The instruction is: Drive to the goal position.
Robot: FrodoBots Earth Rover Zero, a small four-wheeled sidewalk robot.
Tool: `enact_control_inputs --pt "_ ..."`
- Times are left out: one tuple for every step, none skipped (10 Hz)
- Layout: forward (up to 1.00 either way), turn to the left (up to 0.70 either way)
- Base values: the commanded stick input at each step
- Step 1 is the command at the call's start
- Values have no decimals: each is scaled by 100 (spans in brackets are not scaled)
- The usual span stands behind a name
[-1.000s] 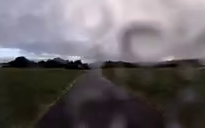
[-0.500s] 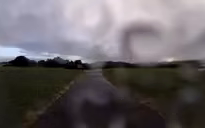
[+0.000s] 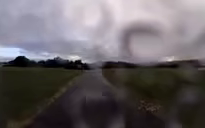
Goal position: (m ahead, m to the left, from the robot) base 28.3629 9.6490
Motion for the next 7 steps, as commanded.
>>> enact_control_inputs --pt "70 7" --pt "70 14" --pt "70 14" --pt "70 14" --pt "70 10" --pt "70 5" --pt "70 0"
